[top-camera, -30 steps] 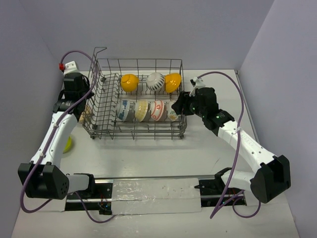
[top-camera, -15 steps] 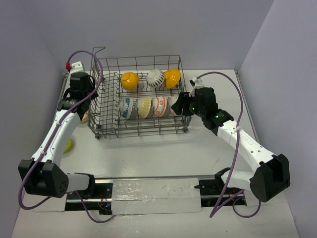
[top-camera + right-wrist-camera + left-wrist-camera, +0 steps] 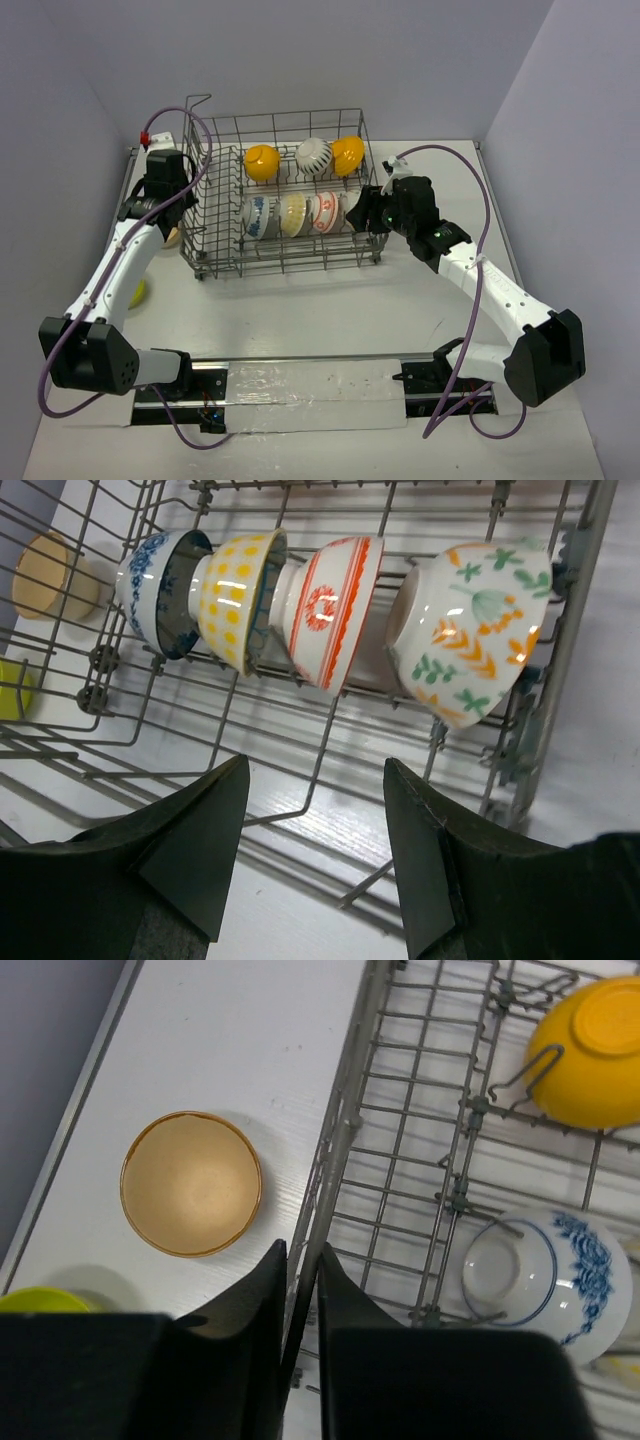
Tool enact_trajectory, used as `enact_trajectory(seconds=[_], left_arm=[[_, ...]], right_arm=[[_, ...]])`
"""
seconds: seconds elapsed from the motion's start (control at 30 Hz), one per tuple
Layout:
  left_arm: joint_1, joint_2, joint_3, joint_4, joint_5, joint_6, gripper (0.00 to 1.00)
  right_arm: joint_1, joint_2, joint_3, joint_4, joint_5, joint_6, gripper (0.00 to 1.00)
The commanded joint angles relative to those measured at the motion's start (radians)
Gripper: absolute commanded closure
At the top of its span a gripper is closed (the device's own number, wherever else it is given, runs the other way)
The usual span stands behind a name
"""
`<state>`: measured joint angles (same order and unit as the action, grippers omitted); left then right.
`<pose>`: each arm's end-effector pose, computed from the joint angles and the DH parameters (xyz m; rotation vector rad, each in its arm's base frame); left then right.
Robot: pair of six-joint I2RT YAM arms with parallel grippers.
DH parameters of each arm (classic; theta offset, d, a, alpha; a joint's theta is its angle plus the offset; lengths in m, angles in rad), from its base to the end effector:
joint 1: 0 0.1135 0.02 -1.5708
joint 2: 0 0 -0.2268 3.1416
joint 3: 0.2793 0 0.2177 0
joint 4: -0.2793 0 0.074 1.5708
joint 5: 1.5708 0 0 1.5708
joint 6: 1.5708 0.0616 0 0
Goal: Load the bowls into the dish rack
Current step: Move the dish rack to the center of the board.
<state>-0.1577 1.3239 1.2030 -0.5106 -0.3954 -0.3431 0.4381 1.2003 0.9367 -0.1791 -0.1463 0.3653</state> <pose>0.2853 -0.0214 0.2905 -0.4146 2.1102 0.1461 0.2475 0.1258 0.2705 -0.1711 2.0637 0.6511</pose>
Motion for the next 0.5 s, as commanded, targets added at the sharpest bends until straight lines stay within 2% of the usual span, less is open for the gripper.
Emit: enact_trajectory(seconds=[0.0,0.03,0.07,0.33,0.47], left_arm=[[-0.031,0.037,-0.028,-0.04,0.147,-0.039,0.91],[-0.034,0.031,-0.033,-0.039,0.148,-0.034,0.98],[-0.039,0.026,-0.034,-0.039,0.148,-0.028,1.0],[-0.131,0.009,-0.062,-0.051,0.133,0.003,1.0],[-0.216,0.011,-0.072,-0.069,0.132,0.003,1.0]], right_arm=[[-0.007,-0.002,0.01,0.023,0.017,-0.014,0.36],[-0.007,-0.004,0.011,0.021,0.017,-0.015,0.36],[-0.007,-0.005,0.01,0.021,0.019,-0.016,0.36],[-0.01,-0.027,0.024,-0.002,0.042,-0.022,0.36],[-0.021,-0.048,0.034,-0.013,0.056,-0.029,0.36]])
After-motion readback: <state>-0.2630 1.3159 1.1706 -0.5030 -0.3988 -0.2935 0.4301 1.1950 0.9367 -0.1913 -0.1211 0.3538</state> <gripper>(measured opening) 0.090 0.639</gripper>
